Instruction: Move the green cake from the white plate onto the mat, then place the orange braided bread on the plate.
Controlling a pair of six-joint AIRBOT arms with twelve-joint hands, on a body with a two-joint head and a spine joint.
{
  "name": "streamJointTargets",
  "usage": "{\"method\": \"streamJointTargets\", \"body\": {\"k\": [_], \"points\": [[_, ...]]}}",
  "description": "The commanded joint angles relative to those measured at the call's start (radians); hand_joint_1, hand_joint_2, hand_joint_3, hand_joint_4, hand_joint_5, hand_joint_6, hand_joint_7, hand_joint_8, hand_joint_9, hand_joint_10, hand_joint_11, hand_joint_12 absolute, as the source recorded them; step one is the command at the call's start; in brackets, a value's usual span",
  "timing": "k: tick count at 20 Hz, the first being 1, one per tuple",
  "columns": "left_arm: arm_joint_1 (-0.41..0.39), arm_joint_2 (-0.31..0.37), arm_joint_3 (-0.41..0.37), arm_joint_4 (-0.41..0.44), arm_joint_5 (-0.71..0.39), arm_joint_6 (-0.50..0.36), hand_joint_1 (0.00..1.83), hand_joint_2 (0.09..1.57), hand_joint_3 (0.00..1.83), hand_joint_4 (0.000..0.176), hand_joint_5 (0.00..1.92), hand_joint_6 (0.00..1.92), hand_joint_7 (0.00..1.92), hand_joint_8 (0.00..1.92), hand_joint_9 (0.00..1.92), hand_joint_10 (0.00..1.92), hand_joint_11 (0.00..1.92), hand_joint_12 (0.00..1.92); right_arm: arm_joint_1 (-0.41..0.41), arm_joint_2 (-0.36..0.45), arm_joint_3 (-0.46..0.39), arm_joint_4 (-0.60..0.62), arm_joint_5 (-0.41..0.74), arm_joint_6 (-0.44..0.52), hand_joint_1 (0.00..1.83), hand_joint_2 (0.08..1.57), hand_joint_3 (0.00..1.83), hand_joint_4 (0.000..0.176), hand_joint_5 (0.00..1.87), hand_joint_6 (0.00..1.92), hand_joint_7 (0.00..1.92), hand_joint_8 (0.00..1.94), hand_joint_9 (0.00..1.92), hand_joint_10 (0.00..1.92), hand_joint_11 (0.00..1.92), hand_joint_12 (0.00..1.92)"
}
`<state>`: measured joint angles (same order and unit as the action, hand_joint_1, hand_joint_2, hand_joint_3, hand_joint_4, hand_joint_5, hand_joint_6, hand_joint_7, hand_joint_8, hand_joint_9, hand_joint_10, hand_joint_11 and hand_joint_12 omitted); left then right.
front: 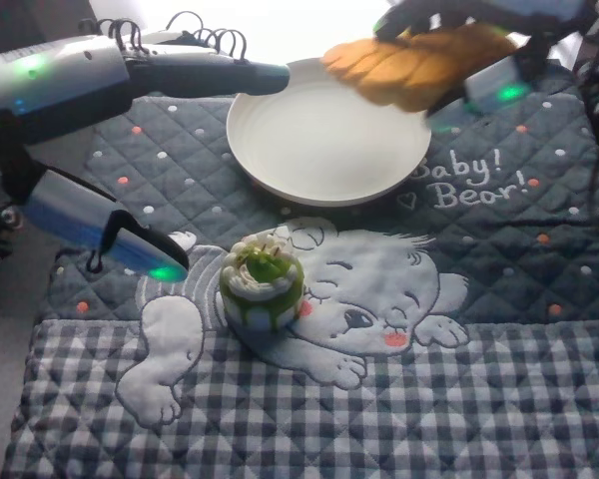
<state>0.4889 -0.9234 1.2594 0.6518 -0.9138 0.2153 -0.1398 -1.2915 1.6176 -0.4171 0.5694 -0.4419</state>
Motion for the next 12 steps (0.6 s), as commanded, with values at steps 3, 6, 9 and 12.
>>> {"method": "streamJointTargets", "body": {"k": [3, 6, 9, 12], "points": [[-0.013, -0.050, 0.039, -0.031, -0.117, -0.041, 0.92, 0.85, 0.00, 0.000, 0.30, 0.00, 0.44, 0.00, 0.47, 0.00, 0.00, 1.16, 0.017, -0.047, 0.065, 0.068, 0.066, 0.004, 1.21, 1.23, 0.00, 0.000, 0.73, 1.11, 0.85, 1.49, 1.05, 1.48, 1.06, 1.71], [-0.006, -0.085, 0.064, -0.032, -0.149, -0.064, 0.96, 0.78, 0.00, 0.000, 0.38, 0.01, 0.54, 0.01, 0.53, 0.02, 0.00, 1.11, 0.017, -0.119, 0.123, 0.087, 0.065, 0.010, 1.18, 1.26, 0.00, 0.000, 0.73, 1.09, 0.71, 1.75, 0.90, 1.74, 0.98, 1.90], [-0.003, -0.094, 0.066, -0.038, -0.178, -0.069, 0.95, 0.81, 0.00, 0.000, 0.45, 0.02, 0.59, 0.01, 0.58, 0.04, 0.00, 1.45, 0.017, -0.170, 0.159, 0.094, 0.046, 0.012, 1.35, 1.21, 0.00, 0.000, 0.70, 1.13, 0.76, 1.35, 0.83, 1.45, 0.74, 1.45], [-0.009, -0.097, 0.066, -0.042, -0.192, -0.070, 1.00, 0.79, 0.00, 0.000, 0.41, 0.00, 0.53, 0.00, 0.52, 0.02, 0.00, 1.34, 0.017, -0.202, 0.183, 0.108, 0.036, 0.016, 1.34, 1.28, 0.00, 0.000, 0.55, 1.60, 0.60, 1.38, 0.74, 1.50, 0.45, 1.41]]}}
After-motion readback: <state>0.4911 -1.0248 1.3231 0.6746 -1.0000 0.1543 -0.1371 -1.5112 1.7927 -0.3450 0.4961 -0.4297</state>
